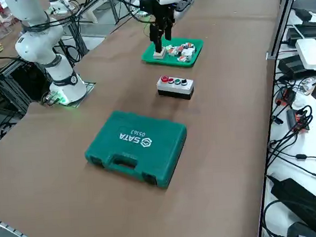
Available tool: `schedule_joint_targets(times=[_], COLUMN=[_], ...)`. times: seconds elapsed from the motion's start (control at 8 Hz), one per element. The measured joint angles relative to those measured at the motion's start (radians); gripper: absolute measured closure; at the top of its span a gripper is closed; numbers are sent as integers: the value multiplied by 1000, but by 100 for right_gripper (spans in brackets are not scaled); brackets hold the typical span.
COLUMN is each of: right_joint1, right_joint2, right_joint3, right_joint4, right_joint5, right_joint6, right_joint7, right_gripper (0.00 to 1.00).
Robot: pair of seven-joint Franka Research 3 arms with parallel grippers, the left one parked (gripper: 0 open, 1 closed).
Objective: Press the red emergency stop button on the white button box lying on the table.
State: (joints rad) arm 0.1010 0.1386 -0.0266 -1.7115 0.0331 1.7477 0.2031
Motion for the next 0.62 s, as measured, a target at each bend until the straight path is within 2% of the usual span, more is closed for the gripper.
schedule_joint_targets(times=[0.25, 0.62], right_joint1=[-46, -84], right_joint2=[0, -3], right_joint3=[-1, -3], right_joint4=[72, 229], right_joint5=[0, -7], right_joint6=[-70, -239], right_joint7=[-34, -169], right_gripper=[0, 0])
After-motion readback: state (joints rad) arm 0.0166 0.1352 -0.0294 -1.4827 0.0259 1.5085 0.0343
